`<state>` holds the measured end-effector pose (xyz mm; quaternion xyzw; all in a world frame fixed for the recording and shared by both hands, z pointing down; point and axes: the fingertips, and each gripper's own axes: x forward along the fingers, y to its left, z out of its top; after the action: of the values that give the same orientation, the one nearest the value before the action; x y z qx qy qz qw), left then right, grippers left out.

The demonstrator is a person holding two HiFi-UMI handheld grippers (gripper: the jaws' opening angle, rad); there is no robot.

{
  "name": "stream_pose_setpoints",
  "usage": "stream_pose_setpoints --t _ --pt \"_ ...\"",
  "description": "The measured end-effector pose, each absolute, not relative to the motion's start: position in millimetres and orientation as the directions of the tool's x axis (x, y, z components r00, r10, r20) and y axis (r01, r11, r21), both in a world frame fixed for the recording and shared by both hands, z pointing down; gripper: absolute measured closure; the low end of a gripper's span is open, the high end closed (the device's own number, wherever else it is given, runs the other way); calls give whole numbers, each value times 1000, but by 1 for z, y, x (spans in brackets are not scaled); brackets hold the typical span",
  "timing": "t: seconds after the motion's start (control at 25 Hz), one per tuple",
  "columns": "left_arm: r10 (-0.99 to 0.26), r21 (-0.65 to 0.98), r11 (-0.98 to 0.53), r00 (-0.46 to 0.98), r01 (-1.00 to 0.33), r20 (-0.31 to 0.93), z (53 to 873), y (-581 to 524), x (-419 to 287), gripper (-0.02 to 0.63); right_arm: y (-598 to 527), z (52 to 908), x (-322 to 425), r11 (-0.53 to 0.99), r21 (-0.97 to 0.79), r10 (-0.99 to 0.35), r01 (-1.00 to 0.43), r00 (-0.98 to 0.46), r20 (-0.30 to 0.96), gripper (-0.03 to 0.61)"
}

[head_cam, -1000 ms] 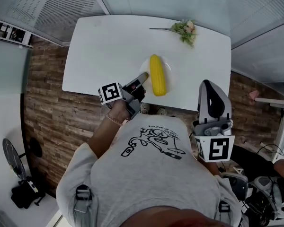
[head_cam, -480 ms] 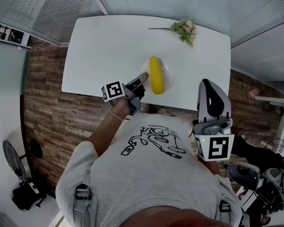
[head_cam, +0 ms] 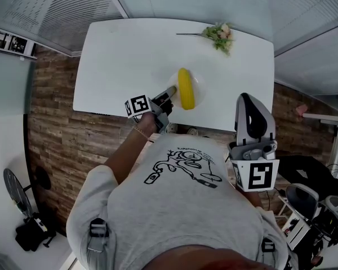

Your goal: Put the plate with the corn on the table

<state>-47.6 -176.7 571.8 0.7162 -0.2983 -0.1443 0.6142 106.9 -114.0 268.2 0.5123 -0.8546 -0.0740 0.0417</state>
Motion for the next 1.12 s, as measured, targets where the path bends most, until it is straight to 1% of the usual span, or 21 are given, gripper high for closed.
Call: stream_pose_setpoints --t 0.2,0.4,0.68,1.12 --pt "-595 965 -85 789 -250 152 591 -183 -47 578 -122 272 105 466 168 -881 -869 -472 0 572" --pt "-585 964 -66 792 -259 173 611 -181 -45 578 -117 270 104 463 168 -883 -870 -470 -1 572" --pt "-573 968 -58 802 -243 167 631 -178 -37 578 -108 268 107 456 168 -886 -874 -463 -3 572" --pt "-537 964 -39 819 -265 203 668 -178 -29 578 -103 270 108 438 163 -896 -884 -445 -1 572"
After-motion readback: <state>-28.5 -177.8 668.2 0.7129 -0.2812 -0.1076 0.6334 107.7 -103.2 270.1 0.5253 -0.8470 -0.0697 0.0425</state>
